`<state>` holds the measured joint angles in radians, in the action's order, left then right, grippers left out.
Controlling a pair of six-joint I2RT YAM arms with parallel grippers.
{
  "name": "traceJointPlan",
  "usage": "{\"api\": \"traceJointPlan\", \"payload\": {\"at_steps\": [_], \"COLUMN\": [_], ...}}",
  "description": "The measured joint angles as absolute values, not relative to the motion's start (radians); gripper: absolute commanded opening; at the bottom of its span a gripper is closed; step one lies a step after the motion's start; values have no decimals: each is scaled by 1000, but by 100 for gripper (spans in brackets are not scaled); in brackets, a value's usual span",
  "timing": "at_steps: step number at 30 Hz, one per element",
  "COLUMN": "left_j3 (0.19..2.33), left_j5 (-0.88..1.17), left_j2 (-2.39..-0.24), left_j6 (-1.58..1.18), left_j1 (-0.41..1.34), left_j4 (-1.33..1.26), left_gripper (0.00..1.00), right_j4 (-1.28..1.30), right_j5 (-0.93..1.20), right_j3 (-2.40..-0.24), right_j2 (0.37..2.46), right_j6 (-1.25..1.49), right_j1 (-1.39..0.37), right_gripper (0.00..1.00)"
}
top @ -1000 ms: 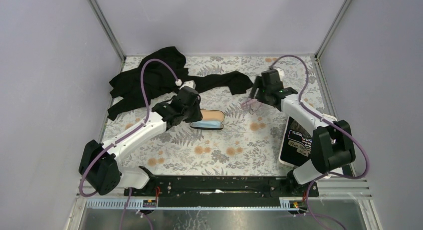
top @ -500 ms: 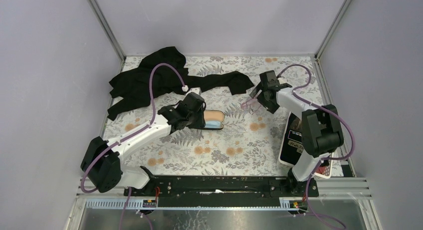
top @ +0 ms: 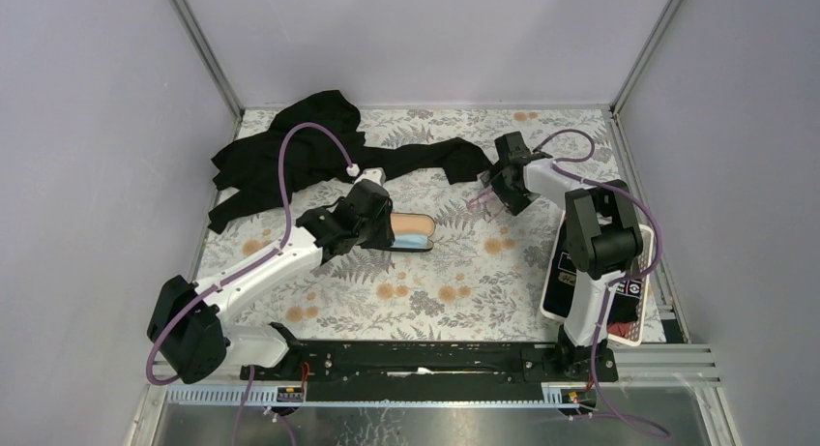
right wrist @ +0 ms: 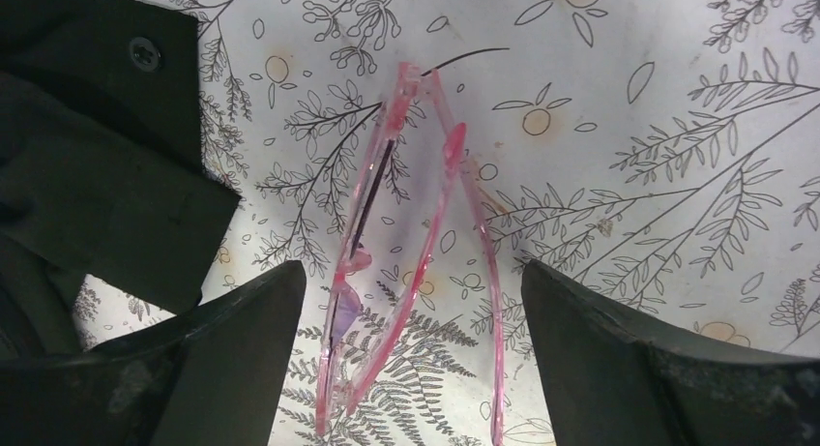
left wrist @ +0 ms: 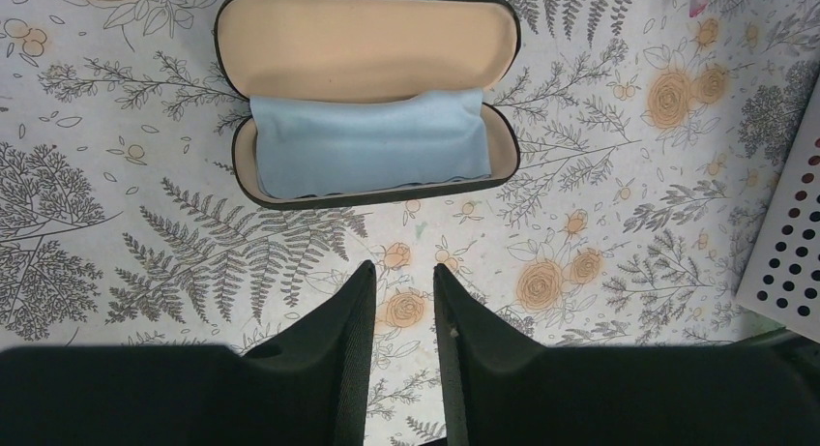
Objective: Organize the sunglasses
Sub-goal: Adjust the sunglasses at the center of the board.
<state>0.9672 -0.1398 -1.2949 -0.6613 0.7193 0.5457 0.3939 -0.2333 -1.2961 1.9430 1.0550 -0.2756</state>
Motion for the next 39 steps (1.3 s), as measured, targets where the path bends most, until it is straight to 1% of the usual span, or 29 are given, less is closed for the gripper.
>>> {"api": "traceJointPlan", "payload": {"at_steps": [7,13,17,20,23,25,29,33,36,39], "left_j3": [962,961,958,958,958,958,957,988,1074,1222], "left_j5": [-140,-138,-138,-138,-134,-96,20,67,102,122], "left_j2": [-1296,-1316,-1324,-1334,-1342,-1343,-1344,-1383,-1477,-1627], "left_j6": [-652,-651,-651,-651,-651,-651,-651,-631,-611,-593], "left_j1": [719,719,719,719,716,695,587,513,467,421], "left_j4": [545,539,536,534,534,528,489,485,486,487], "left_gripper": [33,33,33,33,33,33,34,34,34,34], "right_j4": [409,419,415,400,363,345,316,282,278,278], "right_j5": [-223,-223,-204,-166,-129,-107,-57,-14,11,21], "right_j3": [-1317,-1326,-1326,-1325,-1313,-1308,-1296,-1266,-1224,-1159], "right_j2": [1961,1968,1969,1969,1969,1969,1968,1954,1922,1871], "right_j6": [1058,1050,1021,991,963,946,902,842,783,724], "right_j1": [-276,-276,-276,-276,-276,-276,-276,-276,-276,-276], "right_gripper": [69,64,55,44,39,38,38,38,38,38]}}
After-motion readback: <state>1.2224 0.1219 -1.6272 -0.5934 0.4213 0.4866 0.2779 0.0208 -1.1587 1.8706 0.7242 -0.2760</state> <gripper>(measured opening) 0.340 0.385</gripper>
